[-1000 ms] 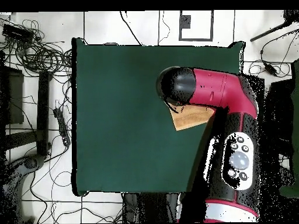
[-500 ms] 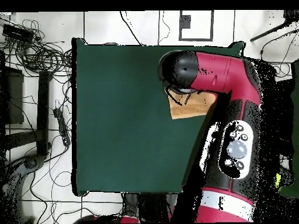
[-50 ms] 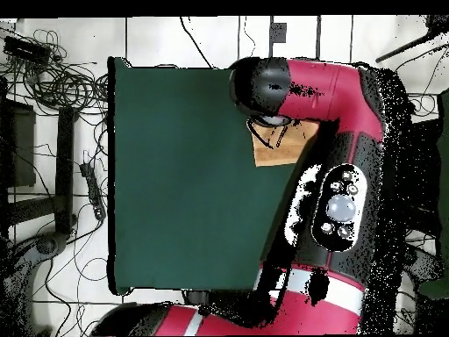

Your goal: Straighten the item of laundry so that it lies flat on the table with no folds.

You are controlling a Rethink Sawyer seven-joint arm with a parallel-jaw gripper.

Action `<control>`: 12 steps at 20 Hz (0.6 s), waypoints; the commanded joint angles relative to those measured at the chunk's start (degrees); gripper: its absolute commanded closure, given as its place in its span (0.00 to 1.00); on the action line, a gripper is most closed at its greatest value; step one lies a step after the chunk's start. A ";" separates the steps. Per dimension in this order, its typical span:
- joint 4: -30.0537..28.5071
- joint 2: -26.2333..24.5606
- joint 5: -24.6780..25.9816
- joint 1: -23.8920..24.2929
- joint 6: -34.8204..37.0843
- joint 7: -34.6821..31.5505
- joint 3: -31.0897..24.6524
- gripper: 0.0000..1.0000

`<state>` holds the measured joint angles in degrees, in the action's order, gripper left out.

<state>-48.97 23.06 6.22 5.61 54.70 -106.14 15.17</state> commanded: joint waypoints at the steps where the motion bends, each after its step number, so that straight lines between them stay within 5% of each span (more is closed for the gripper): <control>1: 1.71 -3.04 -2.50 -3.50 3.41 -21.55 1.35 1.00; 12: 1.69 -4.71 -2.20 -3.25 0.99 -19.32 0.32 1.00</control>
<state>-47.01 19.49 5.99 4.03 54.70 -112.62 17.61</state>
